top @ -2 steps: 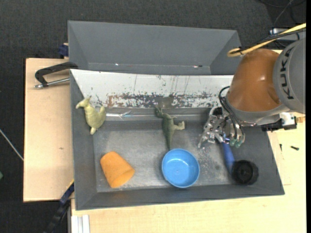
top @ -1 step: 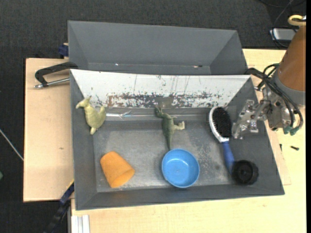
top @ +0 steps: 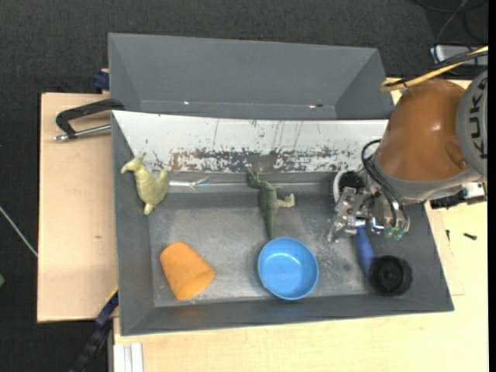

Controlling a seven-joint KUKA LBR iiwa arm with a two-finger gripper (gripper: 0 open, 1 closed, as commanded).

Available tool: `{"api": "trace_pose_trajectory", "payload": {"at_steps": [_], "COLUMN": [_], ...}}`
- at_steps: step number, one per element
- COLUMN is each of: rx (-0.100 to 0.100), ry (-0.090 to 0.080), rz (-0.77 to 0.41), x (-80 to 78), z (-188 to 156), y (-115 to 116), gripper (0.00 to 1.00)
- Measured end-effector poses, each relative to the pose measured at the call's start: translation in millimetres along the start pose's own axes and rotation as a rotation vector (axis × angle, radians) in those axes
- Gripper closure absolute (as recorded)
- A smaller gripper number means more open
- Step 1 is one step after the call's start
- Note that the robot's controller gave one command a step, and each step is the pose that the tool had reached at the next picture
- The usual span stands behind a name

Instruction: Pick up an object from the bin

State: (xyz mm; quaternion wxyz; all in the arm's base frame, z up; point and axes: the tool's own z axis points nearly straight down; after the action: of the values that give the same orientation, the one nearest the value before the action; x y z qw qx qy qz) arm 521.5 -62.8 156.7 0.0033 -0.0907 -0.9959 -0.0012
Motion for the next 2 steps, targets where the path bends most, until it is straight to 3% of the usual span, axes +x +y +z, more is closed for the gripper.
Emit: {"api": "trace_pose_trajectory", "payload": {"at_steps": [1,2], "rx": [0.001,-0.001], "ry": [-0.008,-0.008], "rz": [0.000,-0.004], "x": [-1.4,27.8], "z": [-4.6,82.2], "y": [-0.8,32.4], "gripper": [0.00,0.00]}}
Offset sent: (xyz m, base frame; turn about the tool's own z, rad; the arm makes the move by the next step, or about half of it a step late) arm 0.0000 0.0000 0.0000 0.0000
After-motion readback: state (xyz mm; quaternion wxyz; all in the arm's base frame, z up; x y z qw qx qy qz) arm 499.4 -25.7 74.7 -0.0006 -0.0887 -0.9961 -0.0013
